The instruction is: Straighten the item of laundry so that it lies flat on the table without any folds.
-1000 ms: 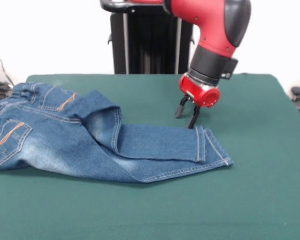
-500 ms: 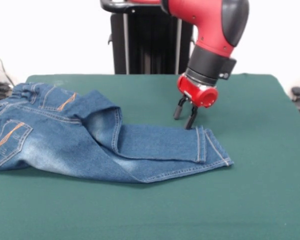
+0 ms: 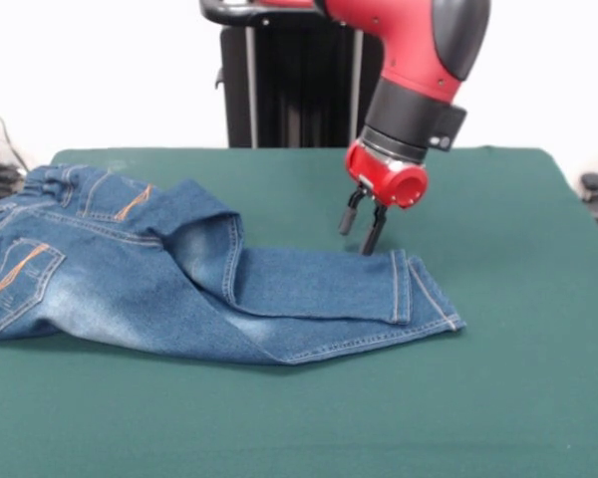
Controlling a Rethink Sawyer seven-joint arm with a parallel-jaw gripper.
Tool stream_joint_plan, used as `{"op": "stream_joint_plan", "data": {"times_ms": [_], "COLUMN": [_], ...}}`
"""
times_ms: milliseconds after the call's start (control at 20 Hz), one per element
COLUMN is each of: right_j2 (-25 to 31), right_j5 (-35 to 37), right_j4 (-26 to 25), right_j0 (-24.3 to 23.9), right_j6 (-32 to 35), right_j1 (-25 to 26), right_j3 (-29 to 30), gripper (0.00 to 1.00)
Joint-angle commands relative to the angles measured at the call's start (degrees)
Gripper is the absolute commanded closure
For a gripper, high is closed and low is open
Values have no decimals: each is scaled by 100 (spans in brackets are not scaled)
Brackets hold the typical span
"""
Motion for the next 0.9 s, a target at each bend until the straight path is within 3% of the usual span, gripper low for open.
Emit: {"op": "stream_joint_plan", "data": {"times_ms": [50, 450, 900], "right_j2": [427, 626, 692], "right_j5": [458, 20, -89], "right_j4": [-180, -601, -923], "right_j0": [-179, -604, -791], "right_j6": [567, 616, 682], "right_j1": [2, 411, 487], "right_j3": [-222, -441, -481], "gripper": [0, 0, 0]}}
